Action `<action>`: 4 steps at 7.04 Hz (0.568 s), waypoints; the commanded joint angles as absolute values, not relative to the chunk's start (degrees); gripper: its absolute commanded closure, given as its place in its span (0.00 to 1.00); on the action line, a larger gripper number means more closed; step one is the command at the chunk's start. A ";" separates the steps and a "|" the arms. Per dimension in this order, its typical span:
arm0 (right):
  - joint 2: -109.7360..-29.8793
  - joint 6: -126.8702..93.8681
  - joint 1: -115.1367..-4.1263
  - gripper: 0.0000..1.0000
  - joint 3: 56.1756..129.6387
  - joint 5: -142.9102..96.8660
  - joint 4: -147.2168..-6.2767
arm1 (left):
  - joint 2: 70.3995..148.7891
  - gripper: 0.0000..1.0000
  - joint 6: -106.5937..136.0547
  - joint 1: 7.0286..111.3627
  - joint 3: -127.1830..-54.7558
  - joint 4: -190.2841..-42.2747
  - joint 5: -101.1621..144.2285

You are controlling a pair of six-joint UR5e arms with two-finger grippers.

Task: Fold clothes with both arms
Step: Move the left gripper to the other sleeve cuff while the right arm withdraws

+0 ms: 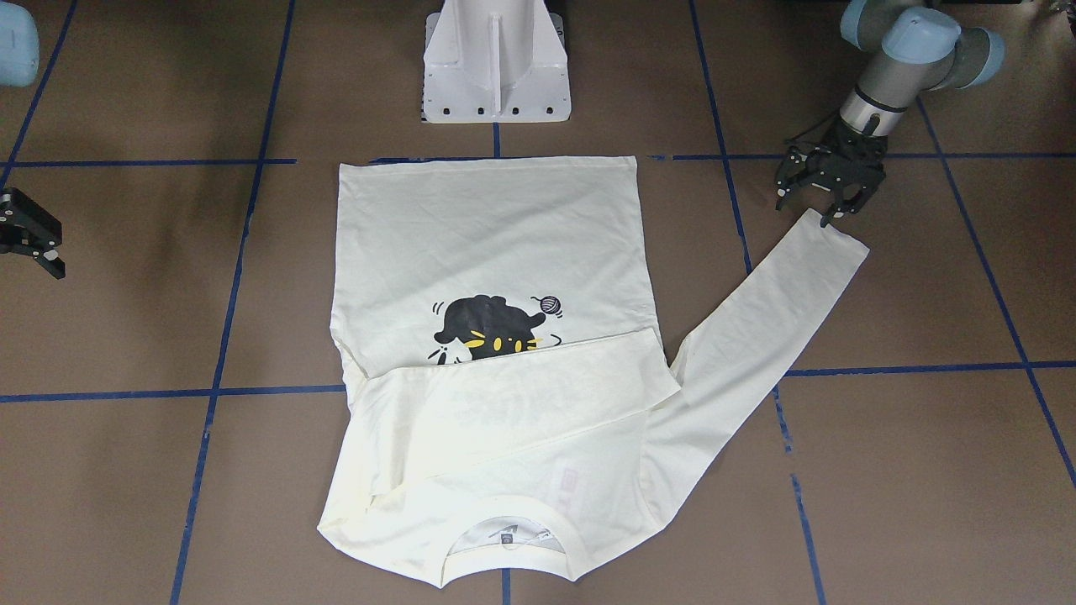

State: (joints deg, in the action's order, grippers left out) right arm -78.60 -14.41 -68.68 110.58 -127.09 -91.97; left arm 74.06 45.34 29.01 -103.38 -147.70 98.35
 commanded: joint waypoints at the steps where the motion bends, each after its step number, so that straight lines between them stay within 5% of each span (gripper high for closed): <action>1: -78.75 -14.41 -68.64 0.00 110.74 -127.00 -91.93 | 72.96 0.40 45.00 28.92 -103.10 -147.66 98.09; 4: -78.66 -14.50 -68.64 0.00 110.74 -126.91 -91.93 | 72.16 0.93 45.26 28.92 -103.01 -147.66 98.00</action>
State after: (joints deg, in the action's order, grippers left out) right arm -78.70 -14.47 -68.65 110.74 -126.95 -91.93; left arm 72.33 45.06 28.92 -103.08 -147.77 98.04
